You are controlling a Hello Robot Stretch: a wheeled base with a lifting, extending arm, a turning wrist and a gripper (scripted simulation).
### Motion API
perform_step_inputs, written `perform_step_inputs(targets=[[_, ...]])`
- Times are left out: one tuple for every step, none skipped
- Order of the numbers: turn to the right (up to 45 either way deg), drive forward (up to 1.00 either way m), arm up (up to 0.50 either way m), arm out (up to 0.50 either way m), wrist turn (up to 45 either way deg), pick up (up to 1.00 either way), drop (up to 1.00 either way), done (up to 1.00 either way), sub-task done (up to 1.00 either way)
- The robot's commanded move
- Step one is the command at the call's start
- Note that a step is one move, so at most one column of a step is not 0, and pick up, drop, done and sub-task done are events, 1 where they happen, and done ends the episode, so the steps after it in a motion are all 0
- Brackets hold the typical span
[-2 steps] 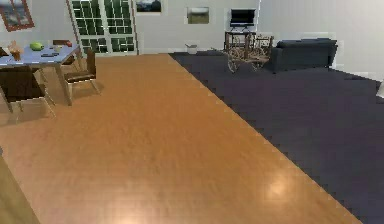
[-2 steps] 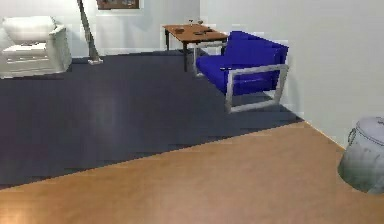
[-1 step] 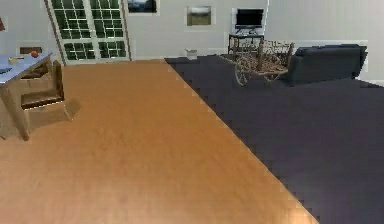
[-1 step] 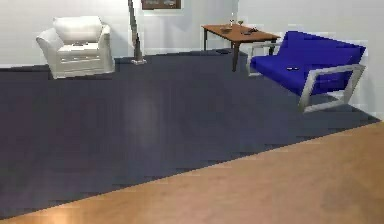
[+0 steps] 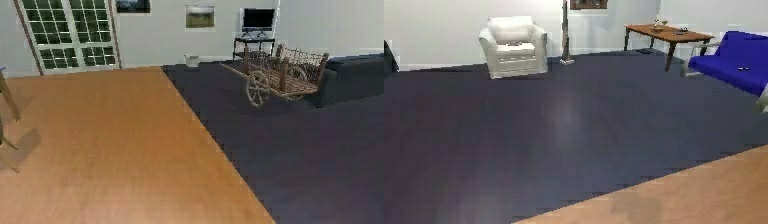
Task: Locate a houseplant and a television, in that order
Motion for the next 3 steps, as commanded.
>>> perform_step_inputs(targets=[[0.0, 1.0, 0.0, 0.0, 0.0, 0.0, 0.0, 0.0, 0.0], [0.0, 1.0, 0.0, 0.0, 0.0, 0.0, 0.0, 0.0, 0.0], [0.0, 1.0, 0.0, 0.0, 0.0, 0.0, 0.0, 0.0, 0.0]])
